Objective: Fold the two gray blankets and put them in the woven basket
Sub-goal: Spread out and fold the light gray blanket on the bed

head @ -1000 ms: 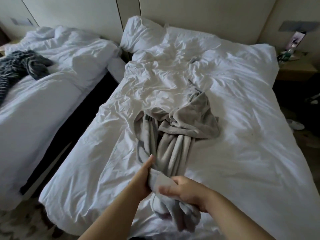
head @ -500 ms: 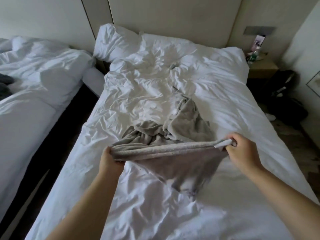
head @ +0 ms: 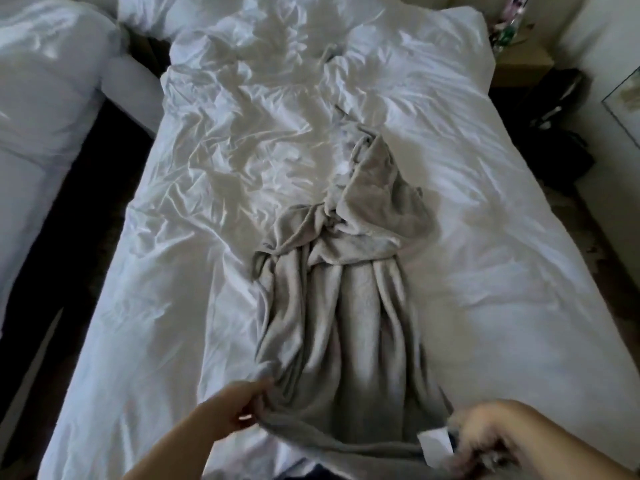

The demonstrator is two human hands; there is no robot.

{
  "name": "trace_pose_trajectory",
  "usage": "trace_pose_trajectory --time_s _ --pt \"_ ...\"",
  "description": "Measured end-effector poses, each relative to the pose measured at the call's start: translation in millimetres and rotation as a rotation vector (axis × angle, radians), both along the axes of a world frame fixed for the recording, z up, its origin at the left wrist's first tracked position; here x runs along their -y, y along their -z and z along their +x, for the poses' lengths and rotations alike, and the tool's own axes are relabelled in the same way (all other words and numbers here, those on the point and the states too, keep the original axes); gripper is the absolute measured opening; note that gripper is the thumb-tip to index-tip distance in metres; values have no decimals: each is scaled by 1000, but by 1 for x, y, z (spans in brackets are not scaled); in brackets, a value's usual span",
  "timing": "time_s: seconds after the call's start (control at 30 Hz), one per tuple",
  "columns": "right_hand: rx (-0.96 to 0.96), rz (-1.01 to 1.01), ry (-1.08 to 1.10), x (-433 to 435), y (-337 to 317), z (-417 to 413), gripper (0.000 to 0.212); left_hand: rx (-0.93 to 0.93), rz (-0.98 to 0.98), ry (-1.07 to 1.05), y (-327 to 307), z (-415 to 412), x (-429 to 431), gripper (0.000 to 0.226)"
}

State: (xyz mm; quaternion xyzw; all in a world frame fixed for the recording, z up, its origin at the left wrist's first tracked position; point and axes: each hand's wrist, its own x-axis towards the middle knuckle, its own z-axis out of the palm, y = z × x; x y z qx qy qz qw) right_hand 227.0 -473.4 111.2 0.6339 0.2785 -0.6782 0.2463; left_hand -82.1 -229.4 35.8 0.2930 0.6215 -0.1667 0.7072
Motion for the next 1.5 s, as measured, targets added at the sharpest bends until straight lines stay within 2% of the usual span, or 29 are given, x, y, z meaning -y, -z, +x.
trace_pose_trajectory --time_s 0.03,0.1,0.13,0.23,0.37,0.43,0.47,0.5,0.53,0.57,0.6,0.67,0.7,0.77,0.87,0.97,1.03,1.1,1.13,1.2,1.27,1.33,1.37,1.43,1.47,1.5 --pt "60 82 122 -4 2 2 14 21 119 -216 -3 10 -12 21" --pt "215 242 361 -20 2 14 19 155 198 -540 -14 34 -38 10" --pt "308 365 436 -31 -3 26 20 225 223 -632 -21 44 -52 11" --pt "688 829 544 -73 -33 78 25 349 349 -728 -48 66 -95 23" --pt "1153 1293 582 -101 -84 141 28 564 498 -1084 -88 65 -124 31" --pt "1254 1424 636 -96 -91 161 18 545 636 -1114 -94 56 -119 17" --pt "1273 1403 719 -90 -87 169 17 490 668 -1085 -95 50 -112 20" --pt "1276 1280 776 -80 -77 175 19 445 629 -1068 -91 46 -99 51" --pt "1223 1103 778 -67 -63 179 20 359 631 -1037 -81 39 -87 82" --pt "1100 929 782 -54 -49 177 20 336 601 -1016 -68 35 -72 97" --pt "934 794 817 -42 -33 169 19 276 565 -978 -58 33 -55 95" --pt "649 602 858 -21 -6 142 18 176 366 -981 -35 39 -23 52" --pt "562 551 821 -14 6 128 21 202 246 -985 -26 44 -8 40" --pt "458 472 699 -12 23 103 22 275 145 -925 -21 55 14 27" --pt "329 417 677 -36 27 69 18 312 172 -671 -37 78 34 20" --pt "162 481 926 -84 16 32 26 502 155 -569 -76 95 48 34" --pt "-123 480 1280 -120 6 11 40 701 78 -506 -101 96 52 46" --pt "-460 451 1537 -151 -5 -5 53 894 9 -418 -123 90 56 46" --pt "-540 432 1613 -162 -10 -10 58 954 25 -368 -130 85 58 43" --pt "-537 416 1679 -179 -18 -15 55 947 119 -295 -141 78 61 41" --pt "-424 450 1710 -187 -26 -15 41 799 278 -414 -141 74 55 46" --pt "-266 532 1770 -188 -33 -2 23 677 445 -743 -137 69 40 32" --pt "-197 581 1812 -185 -38 9 14 620 461 -949 -133 65 30 25" --pt "-188 616 1898 -173 -53 35 12 565 309 -1351 -125 52 7 30" --pt "-209 640 1927 -167 -65 46 12 591 194 -1503 -122 46 -2 36" --pt "-229 686 1946 -162 -78 58 14 597 134 -1561 -123 44 -9 47"
